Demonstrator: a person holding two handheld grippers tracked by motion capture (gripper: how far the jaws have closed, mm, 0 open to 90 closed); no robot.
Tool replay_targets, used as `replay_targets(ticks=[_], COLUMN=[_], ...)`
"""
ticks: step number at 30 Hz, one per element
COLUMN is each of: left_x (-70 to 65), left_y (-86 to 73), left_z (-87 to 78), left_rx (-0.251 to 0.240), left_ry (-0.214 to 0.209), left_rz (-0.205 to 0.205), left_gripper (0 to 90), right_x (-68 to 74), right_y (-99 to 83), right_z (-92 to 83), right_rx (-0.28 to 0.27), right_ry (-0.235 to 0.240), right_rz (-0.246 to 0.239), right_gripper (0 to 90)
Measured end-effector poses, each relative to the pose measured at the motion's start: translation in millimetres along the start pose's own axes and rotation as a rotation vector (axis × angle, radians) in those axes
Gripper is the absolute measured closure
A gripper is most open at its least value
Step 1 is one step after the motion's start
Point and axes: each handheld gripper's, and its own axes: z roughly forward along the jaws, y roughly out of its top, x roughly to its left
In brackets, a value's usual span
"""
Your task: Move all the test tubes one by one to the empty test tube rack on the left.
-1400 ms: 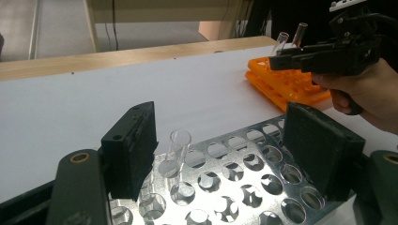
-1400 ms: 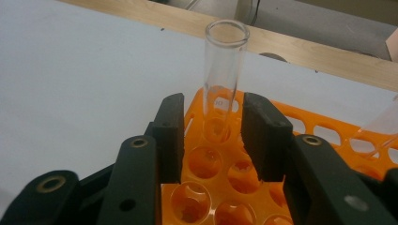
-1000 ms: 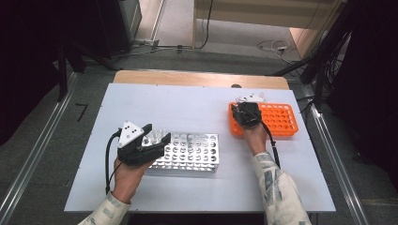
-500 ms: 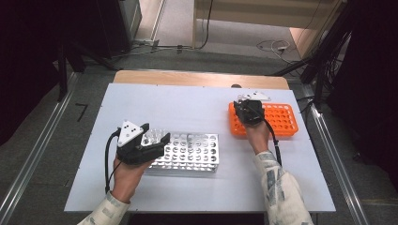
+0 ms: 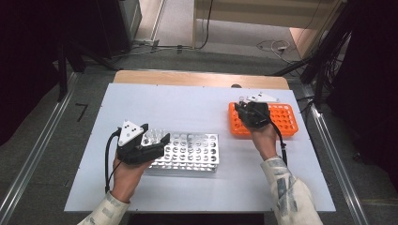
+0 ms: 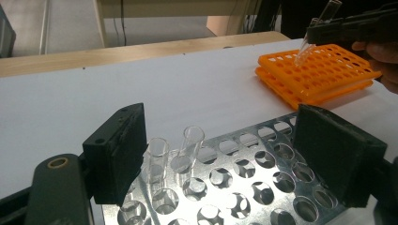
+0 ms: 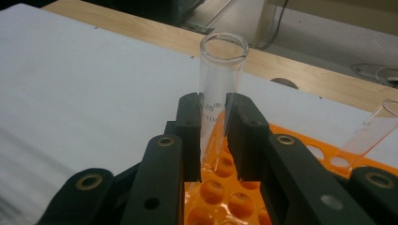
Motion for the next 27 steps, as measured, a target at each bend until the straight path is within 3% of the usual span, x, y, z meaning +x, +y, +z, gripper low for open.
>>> replay_targets(ticks=[13, 21, 27], left_x=[-3.3, -8.3, -16.9], left_y=[0.8, 2.8, 6.1], left_z=[-1.9, -4.9, -7.9], left_rx=[-0.016, -0.023, -0.033], left_ry=[0.0, -0.017, -0.055], left_rz=[0.003, 0.012, 0.027], left_gripper=[18.4, 19.2, 21.5], right_x=[35.7, 60.4, 88.5], right_y=[-4.8, -4.6, -5.0], right_z=[-44.9, -59.0, -60.7], right_rx=[-0.004, -0.016, -0.007], right_ry=[0.189, 0.278, 0.355], right_rz=[-0.085, -0.123, -0.17], right_gripper=[73.1, 73.0, 73.1])
